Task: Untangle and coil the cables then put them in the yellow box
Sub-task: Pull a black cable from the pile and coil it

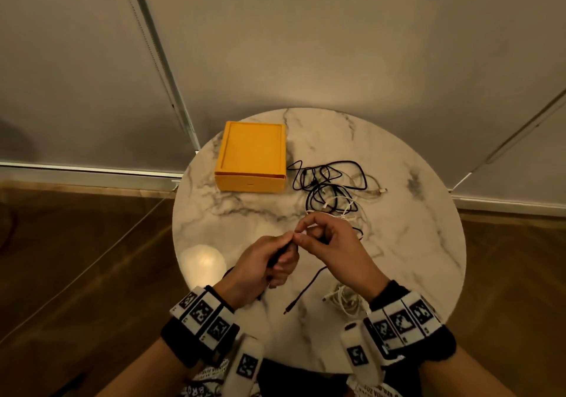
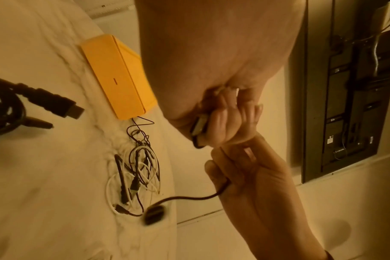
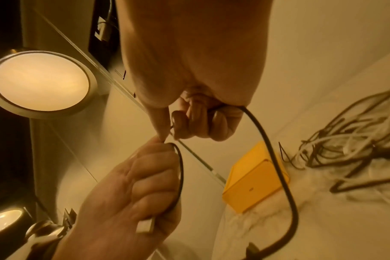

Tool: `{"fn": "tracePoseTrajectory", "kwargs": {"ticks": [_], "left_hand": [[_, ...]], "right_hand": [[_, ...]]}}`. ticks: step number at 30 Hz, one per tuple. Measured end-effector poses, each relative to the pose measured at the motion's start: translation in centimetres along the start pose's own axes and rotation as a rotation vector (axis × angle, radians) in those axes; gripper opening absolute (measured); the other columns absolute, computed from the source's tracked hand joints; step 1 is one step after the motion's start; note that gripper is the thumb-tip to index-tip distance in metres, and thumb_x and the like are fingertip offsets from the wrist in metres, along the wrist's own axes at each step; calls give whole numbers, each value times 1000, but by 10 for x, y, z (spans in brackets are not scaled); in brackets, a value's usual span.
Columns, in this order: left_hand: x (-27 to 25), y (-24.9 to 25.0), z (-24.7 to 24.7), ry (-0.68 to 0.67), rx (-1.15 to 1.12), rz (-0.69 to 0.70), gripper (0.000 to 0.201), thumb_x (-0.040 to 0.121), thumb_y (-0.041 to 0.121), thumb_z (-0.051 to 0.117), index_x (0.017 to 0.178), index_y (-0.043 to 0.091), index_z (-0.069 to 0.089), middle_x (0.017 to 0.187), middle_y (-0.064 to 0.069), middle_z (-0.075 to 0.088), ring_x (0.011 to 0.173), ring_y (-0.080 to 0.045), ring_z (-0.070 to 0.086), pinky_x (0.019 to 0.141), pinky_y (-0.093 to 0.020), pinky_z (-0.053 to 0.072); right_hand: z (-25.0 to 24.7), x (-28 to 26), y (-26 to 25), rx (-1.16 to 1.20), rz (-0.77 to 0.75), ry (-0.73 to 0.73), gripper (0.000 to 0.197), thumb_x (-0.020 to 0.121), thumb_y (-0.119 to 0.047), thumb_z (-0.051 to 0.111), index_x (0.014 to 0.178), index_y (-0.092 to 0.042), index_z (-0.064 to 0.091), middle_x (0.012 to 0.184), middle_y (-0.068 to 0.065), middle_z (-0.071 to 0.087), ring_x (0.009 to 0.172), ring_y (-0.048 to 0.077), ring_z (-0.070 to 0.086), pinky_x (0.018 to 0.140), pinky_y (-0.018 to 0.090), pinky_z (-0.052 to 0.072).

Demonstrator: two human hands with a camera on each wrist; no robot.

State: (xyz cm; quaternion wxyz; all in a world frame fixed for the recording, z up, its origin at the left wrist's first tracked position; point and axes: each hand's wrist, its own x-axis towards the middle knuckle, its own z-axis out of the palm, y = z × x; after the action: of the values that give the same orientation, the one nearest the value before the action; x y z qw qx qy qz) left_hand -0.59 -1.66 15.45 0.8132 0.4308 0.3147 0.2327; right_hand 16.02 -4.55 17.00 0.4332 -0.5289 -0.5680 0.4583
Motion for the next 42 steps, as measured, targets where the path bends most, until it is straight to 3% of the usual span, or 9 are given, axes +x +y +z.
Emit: {"fn": "tracePoseTrajectory", "kwargs": {"ticks": [5, 7, 10, 15, 18, 23, 29, 35, 42], "left_hand": [[-4, -5, -8, 41, -164, -20, 42, 87, 34, 44, 48, 18, 40, 45, 3, 27, 39, -9, 18, 40, -26, 10], [-7, -8, -11, 57, -105, -29, 40, 84, 36, 43, 48, 17, 40, 44, 1, 30, 37, -11, 20, 41, -29, 12], [-12, -11, -14, 54, 1, -40, 39, 84, 36, 41, 50, 17, 42, 44, 0, 33, 36, -12, 23, 41, -27, 20], [-10, -16, -7, 130, 30, -8, 38, 91, 26, 53, 59, 7, 49, 50, -6, 44, 37, -14, 34, 41, -22, 36], [-7, -18, -4, 129, 118, 19, 33, 96, 22, 44, 71, 3, 53, 60, -10, 48, 45, -17, 42, 48, -25, 42], [2, -28, 8, 274, 57, 52, 29, 98, 15, 45, 73, 2, 53, 59, -7, 43, 46, -13, 35, 45, -23, 36], [4, -25, 14, 248, -9, 46, 26, 99, 13, 42, 79, 1, 53, 59, -5, 41, 47, -13, 30, 46, -23, 30], [2, -16, 13, 298, -61, 29, 31, 99, 12, 43, 72, 7, 56, 60, -3, 38, 48, -12, 29, 45, -22, 28], [-1, -17, 4, 295, 357, 118, 28, 100, 10, 46, 85, 3, 69, 66, -1, 58, 64, -16, 55, 62, -24, 46]], "right_hand": [[20, -8, 8, 135, 17, -101, 32, 95, -24, 54, 88, 6, 60, 55, 4, 37, 47, 8, 30, 48, 19, 27], [21, -8, 13, 7, -6, -83, 27, 96, -24, 57, 82, -1, 61, 57, -7, 44, 51, 4, 37, 53, 21, 31], [18, -8, 18, -77, 6, -122, 25, 96, -21, 59, 76, -6, 61, 56, -11, 45, 53, 3, 37, 54, 21, 31], [14, -7, 23, -38, 53, -105, 24, 95, -13, 58, 77, 2, 62, 55, -9, 48, 51, 2, 41, 54, 20, 33], [11, -8, 29, -42, 97, -54, 26, 95, -14, 59, 74, 2, 61, 56, -8, 51, 51, 2, 42, 54, 19, 34], [10, -8, 38, 66, 179, 16, 28, 96, -15, 57, 70, -4, 58, 57, 9, 46, 52, 21, 40, 53, 35, 33], [5, -9, 37, 209, 213, 41, 30, 96, -13, 56, 66, -10, 58, 49, 1, 46, 45, 14, 39, 48, 24, 33], [10, -12, 41, 329, 203, 31, 25, 96, -18, 54, 77, -6, 62, 58, 13, 50, 50, 20, 43, 53, 30, 34], [2, -12, 37, 312, 239, 22, 18, 94, -4, 54, 79, -2, 63, 56, 7, 48, 49, 14, 41, 52, 25, 33]]}}
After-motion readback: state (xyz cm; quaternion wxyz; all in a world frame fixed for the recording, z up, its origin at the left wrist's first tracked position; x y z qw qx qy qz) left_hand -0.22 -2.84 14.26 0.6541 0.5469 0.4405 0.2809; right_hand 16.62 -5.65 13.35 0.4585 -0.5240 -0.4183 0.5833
